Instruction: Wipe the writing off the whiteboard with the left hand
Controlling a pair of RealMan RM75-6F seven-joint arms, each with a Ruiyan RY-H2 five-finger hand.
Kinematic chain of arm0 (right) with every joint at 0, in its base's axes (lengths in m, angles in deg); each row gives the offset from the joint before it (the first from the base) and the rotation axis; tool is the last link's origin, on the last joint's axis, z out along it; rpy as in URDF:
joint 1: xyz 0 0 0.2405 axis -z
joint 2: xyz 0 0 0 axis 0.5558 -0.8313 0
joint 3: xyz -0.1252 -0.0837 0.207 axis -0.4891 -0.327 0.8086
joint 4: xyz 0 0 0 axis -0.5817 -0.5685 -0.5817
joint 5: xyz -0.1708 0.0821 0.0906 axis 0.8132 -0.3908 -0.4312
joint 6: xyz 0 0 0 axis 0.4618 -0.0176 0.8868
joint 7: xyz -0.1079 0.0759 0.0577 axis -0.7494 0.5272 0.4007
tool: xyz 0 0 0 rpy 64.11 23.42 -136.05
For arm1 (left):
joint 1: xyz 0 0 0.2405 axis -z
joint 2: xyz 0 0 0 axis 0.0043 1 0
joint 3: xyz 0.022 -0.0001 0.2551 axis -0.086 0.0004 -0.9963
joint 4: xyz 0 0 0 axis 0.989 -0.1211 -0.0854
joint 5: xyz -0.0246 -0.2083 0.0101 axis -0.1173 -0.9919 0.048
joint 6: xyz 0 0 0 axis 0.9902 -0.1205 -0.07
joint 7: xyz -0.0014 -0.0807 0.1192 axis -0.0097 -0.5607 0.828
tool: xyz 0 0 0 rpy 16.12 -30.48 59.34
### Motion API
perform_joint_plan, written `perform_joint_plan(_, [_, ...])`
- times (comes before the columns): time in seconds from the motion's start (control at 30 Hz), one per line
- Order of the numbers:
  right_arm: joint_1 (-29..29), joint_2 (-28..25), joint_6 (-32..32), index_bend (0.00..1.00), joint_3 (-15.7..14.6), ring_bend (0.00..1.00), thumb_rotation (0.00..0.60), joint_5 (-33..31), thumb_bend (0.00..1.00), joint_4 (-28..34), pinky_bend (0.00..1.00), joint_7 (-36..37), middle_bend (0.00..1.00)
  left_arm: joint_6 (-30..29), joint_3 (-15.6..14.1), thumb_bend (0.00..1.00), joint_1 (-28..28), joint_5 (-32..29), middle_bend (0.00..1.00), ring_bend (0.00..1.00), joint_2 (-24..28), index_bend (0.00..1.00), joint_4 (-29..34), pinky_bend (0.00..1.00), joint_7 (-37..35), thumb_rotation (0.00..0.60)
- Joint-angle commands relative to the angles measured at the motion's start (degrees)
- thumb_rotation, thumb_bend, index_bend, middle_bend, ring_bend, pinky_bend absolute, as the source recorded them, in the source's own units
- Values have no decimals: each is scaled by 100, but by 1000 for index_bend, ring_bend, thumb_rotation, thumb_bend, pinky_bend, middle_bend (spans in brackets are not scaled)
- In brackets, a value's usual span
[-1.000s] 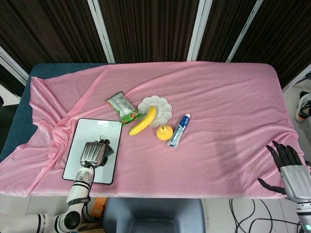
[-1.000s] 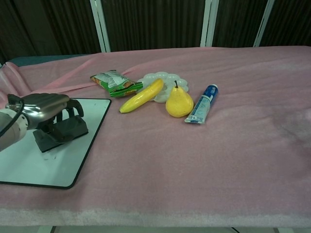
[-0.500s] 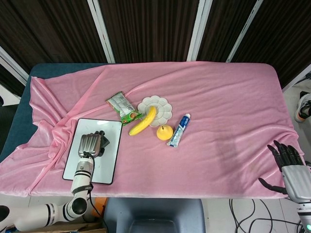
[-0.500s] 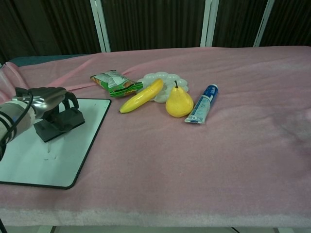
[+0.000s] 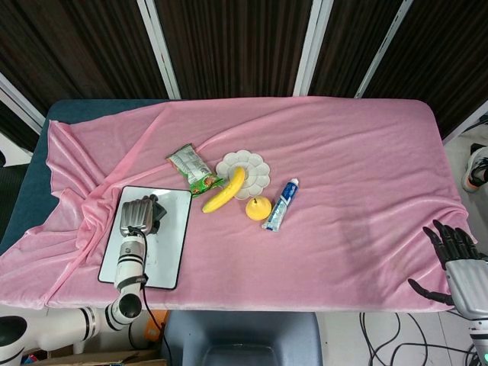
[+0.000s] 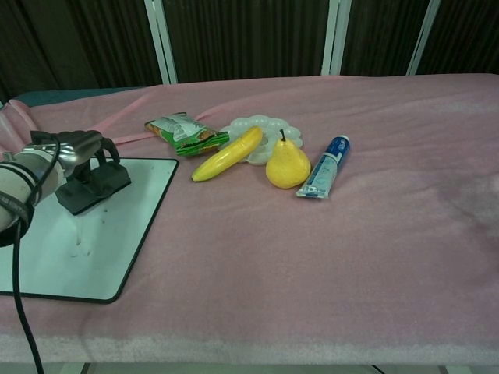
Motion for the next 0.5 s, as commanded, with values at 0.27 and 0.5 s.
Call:
perform_joint_plan(0.27, [-8,-7,-49,0,21,0,600,-71,337,19,4,-36,0,272,381,769,442,-188,652,708,-613,614,-1382,953,-168,600])
perform_joint_plan(0.5, [5,-17,-30,0,37,0,600,-99,337,8,4,-19,0,423,419,767,451,-283,652,708,-640,615,-1531,952,-141,600])
